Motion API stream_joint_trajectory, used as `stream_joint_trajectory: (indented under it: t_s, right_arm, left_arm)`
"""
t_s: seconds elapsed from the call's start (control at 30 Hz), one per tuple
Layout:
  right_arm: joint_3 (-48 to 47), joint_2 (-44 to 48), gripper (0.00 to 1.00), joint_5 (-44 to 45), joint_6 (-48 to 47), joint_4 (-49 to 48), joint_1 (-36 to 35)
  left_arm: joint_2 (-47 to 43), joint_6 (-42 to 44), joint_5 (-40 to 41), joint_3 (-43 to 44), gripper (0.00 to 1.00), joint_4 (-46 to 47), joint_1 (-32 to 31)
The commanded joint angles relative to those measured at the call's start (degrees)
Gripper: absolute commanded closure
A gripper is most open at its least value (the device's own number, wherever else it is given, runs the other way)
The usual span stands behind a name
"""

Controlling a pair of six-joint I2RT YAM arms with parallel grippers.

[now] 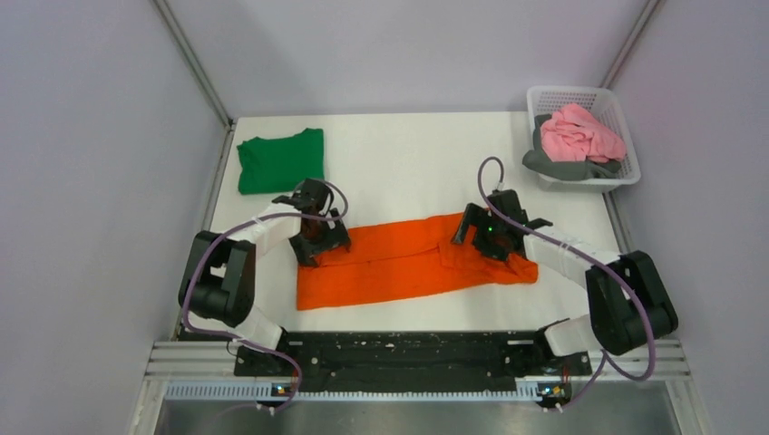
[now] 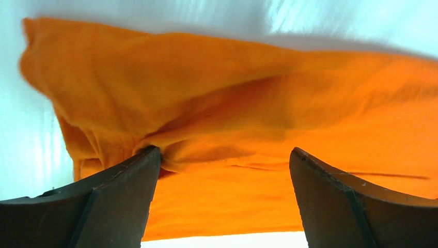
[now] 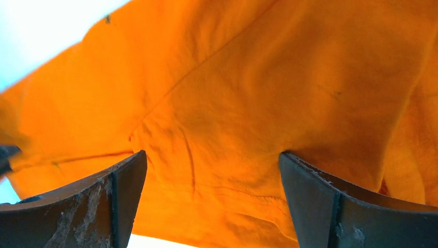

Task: Fold and stack the t-shirts
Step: Rotate the tshirt 90 degrees

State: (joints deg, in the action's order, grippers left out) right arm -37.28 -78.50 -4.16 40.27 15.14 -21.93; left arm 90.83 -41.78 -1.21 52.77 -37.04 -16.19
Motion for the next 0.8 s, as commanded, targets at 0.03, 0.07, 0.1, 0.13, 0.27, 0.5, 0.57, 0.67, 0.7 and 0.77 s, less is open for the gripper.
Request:
stream_joint_trajectory:
  t_s: [0.03,0.07,0.1,0.13,0.27,0.5,0.57,0.67,0.7,0.77]
  right_arm:
    - [-6.48,-14.78,0.01,-0.36,-4.05,-10.61,3.56]
    - [-9.18,-17.48,0.01,-0.31,-5.17,-11.61,3.84]
    - [-12.35,-20.53,0.01,-0.22,-5.99,-12.34,4.1]
    - [-15.61,-24.44,0.01,-0.49,-6.62,-12.89,4.4]
    - [-29.5,-36.16,0.01,-5.12,-7.97,-13.14,5.73]
    - [-55.42,-54.24,0.01,-12.9,-11.73,-9.48,5.95]
    - [-63.02,-58.27,0.01,-14.43,-11.89,-9.27,5.96]
    - [-71.97,-64.12,0.01,-16.38,-11.57,-10.09,5.78]
    - [-75.64,-66.96,0.01,-17.19,-11.48,-9.87,5.7]
    - [-82.69,-70.99,0.01,-18.42,-11.56,-9.58,5.11]
  left_arm:
    - [-0.28,-4.08,-2.89,-1.37,0.01,0.87,-4.29]
    - [0.04,-4.52,-3.13,-1.1,0.01,0.86,-4.99]
    - [0.35,-5.26,-3.18,-0.83,0.01,0.79,-5.67]
    - [0.65,-5.88,-3.15,-0.58,0.01,0.85,-6.31]
    - [2.25,-8.4,-3.24,1.42,0.01,0.56,-8.78]
    - [8.75,-13.17,-2.71,11.62,0.01,-0.58,-16.03]
    - [11.78,-13.83,-2.72,15.28,0.01,-0.84,-18.36]
    - [15.7,-14.51,-2.68,20.13,0.01,-1.83,-21.43]
    - [17.09,-14.93,-2.95,21.57,0.01,-2.37,-22.43]
    - [19.27,-15.59,-3.89,23.59,0.01,-3.02,-23.66]
